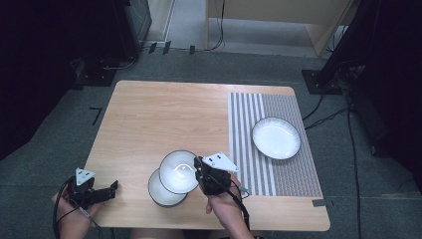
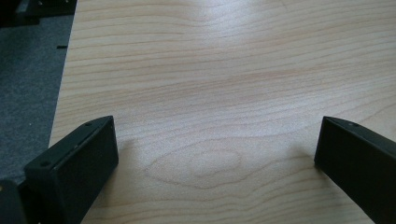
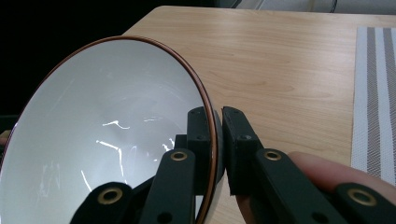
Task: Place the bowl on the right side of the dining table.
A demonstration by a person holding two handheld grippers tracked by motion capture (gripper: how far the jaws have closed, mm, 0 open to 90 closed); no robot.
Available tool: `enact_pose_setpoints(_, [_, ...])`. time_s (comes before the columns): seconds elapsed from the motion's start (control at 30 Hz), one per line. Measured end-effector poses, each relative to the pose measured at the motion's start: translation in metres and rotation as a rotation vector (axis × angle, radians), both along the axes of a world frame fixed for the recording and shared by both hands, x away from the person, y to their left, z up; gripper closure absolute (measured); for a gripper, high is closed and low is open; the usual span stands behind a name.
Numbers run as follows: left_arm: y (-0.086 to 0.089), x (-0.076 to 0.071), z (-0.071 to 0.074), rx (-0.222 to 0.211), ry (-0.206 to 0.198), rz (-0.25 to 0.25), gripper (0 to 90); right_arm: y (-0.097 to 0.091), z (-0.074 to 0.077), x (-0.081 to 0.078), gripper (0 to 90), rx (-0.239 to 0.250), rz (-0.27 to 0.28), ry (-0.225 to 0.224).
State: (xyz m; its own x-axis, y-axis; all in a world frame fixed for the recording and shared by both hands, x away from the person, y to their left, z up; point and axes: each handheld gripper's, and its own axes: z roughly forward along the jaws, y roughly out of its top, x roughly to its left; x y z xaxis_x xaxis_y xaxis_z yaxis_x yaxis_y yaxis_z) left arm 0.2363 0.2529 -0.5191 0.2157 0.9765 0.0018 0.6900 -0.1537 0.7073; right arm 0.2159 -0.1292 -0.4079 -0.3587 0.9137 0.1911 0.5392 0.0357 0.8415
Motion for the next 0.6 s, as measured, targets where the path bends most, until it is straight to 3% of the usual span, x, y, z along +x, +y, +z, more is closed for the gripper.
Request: enact_pose_setpoints(0.6, [0.0,0.001,0.0,0.0,0.001,0.004,0.0,-0.017,0.003,0.005,83.3,0.011,-0.03,0.0])
